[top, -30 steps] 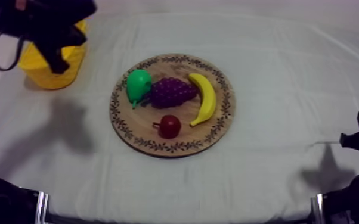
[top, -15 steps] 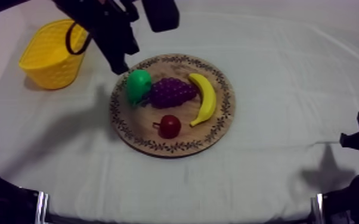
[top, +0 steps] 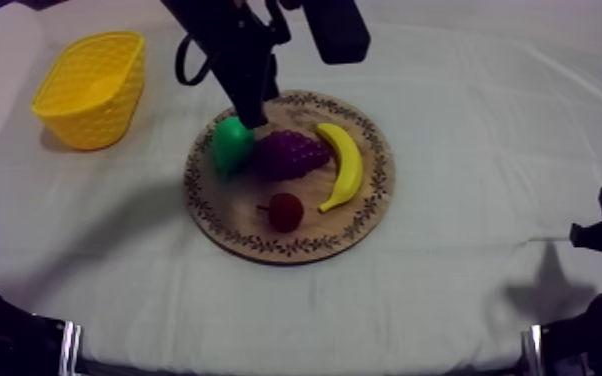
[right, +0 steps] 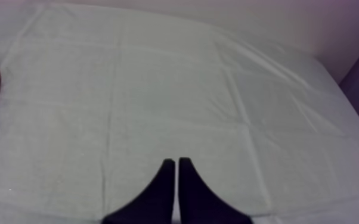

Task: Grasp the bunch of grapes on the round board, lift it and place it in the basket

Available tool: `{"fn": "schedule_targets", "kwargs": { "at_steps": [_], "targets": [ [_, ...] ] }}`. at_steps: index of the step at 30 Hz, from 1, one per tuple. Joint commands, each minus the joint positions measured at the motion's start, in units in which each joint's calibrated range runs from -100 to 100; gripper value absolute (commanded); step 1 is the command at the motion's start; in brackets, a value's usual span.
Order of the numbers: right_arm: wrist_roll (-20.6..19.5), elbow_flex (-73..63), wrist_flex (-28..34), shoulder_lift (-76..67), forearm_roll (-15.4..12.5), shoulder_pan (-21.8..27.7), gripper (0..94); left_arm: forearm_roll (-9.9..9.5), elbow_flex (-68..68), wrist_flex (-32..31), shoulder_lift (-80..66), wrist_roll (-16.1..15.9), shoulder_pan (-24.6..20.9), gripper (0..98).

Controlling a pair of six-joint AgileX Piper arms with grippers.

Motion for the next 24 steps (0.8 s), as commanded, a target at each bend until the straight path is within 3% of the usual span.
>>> {"fn": "schedule_targets", "kwargs": {
  "at_steps": [1, 7, 13, 19, 24],
  "targets": [
    [0.01, -0.05, -0.02, 0.01, -0.01, -0.01, 0.3, 0.11, -0.19, 0.08, 0.29, 0.23, -0.02, 21.4],
    [0.01, -0.05, -0.02, 0.01, -0.01, -0.01, 0.3, 0.18, 0.2, 0.66, 1.06, 0.49, -0.18, 47.0],
    [0.01, -0.05, -0.02, 0.01, -0.01, -0.01, 0.3, 0.19, 0.43, 1.29, 1.62, 0.15, -0.14, 65.6],
    [0.01, -0.05, -0.02, 0.01, -0.01, -0.01, 0.3, 0.07, 0.62, 1.63, 2.57, -0.08, 0.13, 80.3],
    [0.01, -0.05, -0.02, 0.01, -0.01, -0.01, 0.3, 0.19, -0.19, 1.96, 4.5, -0.55, 0.31, 86.7]
  ]
}}
